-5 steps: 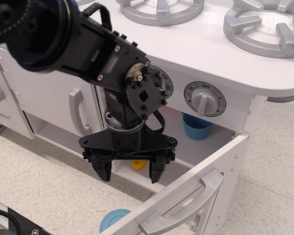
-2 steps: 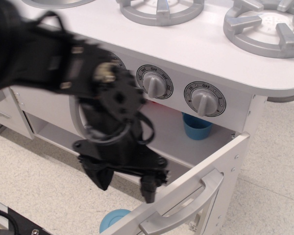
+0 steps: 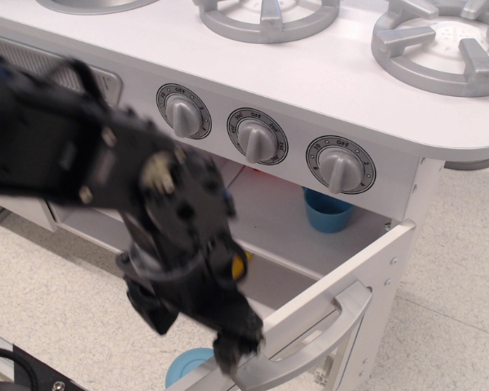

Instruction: Close oven

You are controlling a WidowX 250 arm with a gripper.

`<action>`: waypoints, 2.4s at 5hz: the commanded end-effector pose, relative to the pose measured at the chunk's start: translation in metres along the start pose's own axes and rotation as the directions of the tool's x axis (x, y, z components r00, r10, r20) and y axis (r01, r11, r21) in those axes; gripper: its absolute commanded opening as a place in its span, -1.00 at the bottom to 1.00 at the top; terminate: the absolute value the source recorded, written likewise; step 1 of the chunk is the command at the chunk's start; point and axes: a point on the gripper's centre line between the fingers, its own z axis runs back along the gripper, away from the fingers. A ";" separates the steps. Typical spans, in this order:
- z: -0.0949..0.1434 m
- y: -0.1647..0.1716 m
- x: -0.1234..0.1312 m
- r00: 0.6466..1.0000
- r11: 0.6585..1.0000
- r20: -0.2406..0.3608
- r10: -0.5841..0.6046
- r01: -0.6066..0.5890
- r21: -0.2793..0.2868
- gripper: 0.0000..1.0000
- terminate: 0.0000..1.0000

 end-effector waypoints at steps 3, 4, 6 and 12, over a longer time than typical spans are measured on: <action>-0.007 0.010 0.013 0.997 0.997 0.013 -0.077 0.076 0.029 1.00 -1.00; -0.012 0.026 0.019 0.998 0.996 0.018 -0.068 0.066 0.057 1.00 -1.00; -0.005 0.064 0.048 0.999 0.996 0.047 0.020 -0.025 0.090 1.00 -1.00; -0.040 0.044 0.021 0.879 0.884 0.101 0.465 -0.468 0.003 1.00 -1.00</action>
